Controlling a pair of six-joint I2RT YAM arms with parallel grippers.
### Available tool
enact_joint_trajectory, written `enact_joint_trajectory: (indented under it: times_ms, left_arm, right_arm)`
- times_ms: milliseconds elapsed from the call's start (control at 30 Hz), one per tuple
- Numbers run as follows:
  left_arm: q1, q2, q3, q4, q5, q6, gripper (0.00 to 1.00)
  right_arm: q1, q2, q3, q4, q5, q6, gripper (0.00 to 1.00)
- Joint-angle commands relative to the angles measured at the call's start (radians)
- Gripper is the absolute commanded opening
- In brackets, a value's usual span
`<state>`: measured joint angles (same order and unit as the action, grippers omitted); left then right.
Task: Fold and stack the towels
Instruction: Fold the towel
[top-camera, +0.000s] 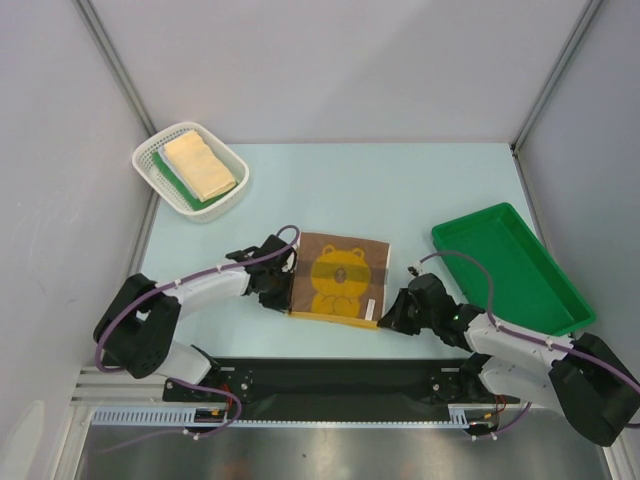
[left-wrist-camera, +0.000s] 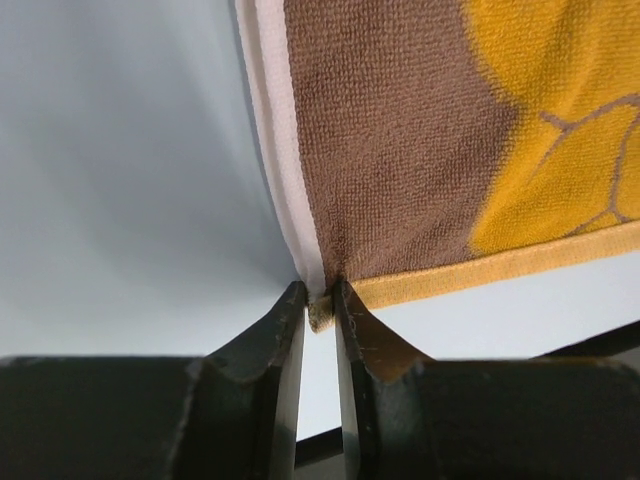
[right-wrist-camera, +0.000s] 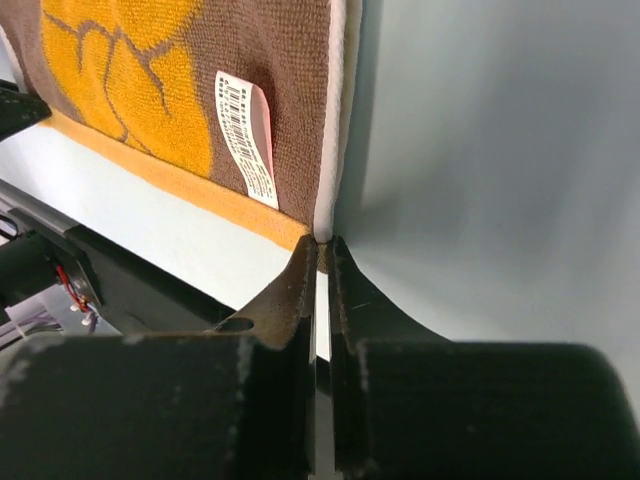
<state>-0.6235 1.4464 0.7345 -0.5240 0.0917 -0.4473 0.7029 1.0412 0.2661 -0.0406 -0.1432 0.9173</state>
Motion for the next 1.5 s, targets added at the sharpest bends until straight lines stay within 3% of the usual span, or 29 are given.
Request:
enact_joint_trajectory:
  times_ms: [0, 67, 200, 300, 467, 567, 633, 733, 900, 1033, 1200, 1467]
  left_arm:
    - [0.001, -0.052, -0.009, 0.028, 0.071, -0.039, 0.23]
    - [0.002, -0.060, 0.003, 0.015, 0.078, -0.044, 0.24]
    - [0.004, -0.040, 0.099, -0.072, 0.001, -0.005, 0.40]
    - [0.021, 0.005, 0.213, -0.166, -0.121, 0.039, 0.48]
    - [0.044, 0.069, 0.368, -0.148, -0.100, 0.090, 0.49]
    - [0.067, 0.155, 0.425, -0.024, 0.066, 0.128, 0.48]
    - [0.091, 0.240, 0.468, 0.011, 0.088, 0.134, 0.45]
    - [0.119, 0.324, 0.542, 0.045, 0.123, 0.170, 0.45]
    - [0.172, 0.473, 0.657, 0.070, 0.189, 0.197, 0.45]
    - [0.183, 0.545, 0.718, 0.090, 0.154, 0.226, 0.45]
    - [0.189, 0.637, 0.795, 0.065, 0.151, 0.245, 0.46]
    - [0.192, 0.651, 0.881, -0.017, 0.059, 0.338, 0.50]
  right_arm:
    - [0.003, -0.036, 0.039, -0.100, 0.034, -0.051, 0.02]
    - [0.003, -0.050, 0.051, -0.126, 0.028, -0.051, 0.03]
    - [0.003, -0.059, 0.073, -0.169, 0.010, -0.044, 0.32]
    - [0.003, -0.078, 0.113, -0.223, -0.004, -0.046, 0.45]
    - [-0.012, -0.061, 0.237, -0.352, 0.059, -0.093, 0.45]
    - [-0.092, -0.020, 0.306, -0.287, 0.062, -0.150, 0.41]
    - [-0.132, 0.057, 0.343, -0.146, 0.024, -0.214, 0.37]
    - [-0.207, 0.231, 0.450, -0.078, -0.005, -0.360, 0.29]
    - [-0.278, 0.512, 0.617, -0.059, -0.072, -0.591, 0.29]
    - [-0.313, 0.681, 0.723, -0.091, -0.047, -0.669, 0.30]
    - [-0.338, 0.752, 0.780, -0.110, -0.044, -0.722, 0.33]
    - [-0.381, 0.800, 0.886, -0.197, -0.142, -0.826, 0.40]
